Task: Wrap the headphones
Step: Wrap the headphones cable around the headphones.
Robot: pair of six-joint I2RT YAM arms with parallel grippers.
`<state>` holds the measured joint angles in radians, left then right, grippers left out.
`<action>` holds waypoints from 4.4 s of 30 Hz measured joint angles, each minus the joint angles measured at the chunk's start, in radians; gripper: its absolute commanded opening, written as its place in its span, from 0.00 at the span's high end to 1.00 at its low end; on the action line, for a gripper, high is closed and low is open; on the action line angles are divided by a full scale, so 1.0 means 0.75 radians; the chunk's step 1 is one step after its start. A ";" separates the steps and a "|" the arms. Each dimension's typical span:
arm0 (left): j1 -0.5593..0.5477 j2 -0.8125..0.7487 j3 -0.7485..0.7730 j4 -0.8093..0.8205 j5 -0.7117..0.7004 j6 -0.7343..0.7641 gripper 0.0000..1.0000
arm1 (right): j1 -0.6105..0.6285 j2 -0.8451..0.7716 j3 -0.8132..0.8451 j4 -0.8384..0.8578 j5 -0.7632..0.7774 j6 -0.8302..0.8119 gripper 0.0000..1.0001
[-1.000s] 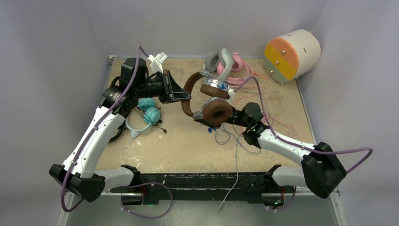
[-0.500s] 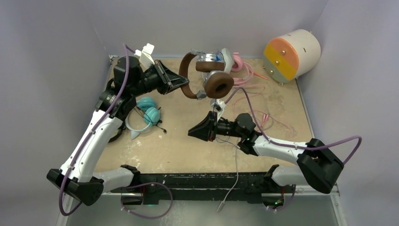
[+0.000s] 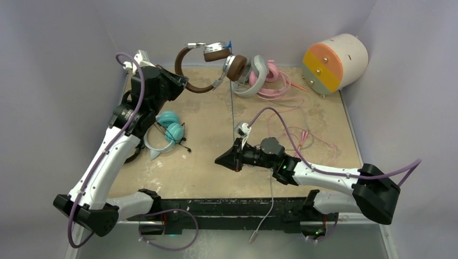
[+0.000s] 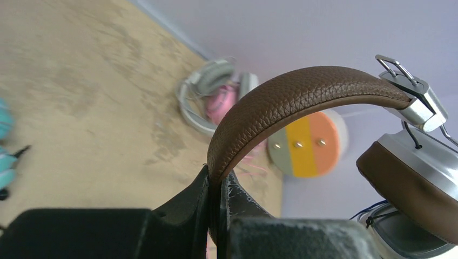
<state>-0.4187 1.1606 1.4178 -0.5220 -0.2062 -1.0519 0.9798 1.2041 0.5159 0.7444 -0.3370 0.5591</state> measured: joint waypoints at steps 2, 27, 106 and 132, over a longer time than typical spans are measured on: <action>0.000 0.022 0.005 -0.034 -0.087 0.024 1.00 | 0.033 -0.001 0.017 -0.088 0.054 -0.017 0.93; -0.348 0.328 -0.204 -0.382 -0.743 0.356 1.00 | 0.112 0.082 1.075 -1.499 0.194 -0.538 1.00; -0.524 -0.037 -0.432 -0.433 0.120 1.008 1.00 | -0.691 0.207 0.781 -1.433 -0.132 -0.485 0.94; -0.245 0.013 0.260 -0.651 0.611 0.776 1.00 | -0.691 -0.049 0.025 -0.449 -0.309 -0.323 0.27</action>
<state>-0.6025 1.1702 1.6131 -1.0100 0.2520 -0.4698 0.4618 1.1675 0.5350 0.4080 -0.5686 0.3168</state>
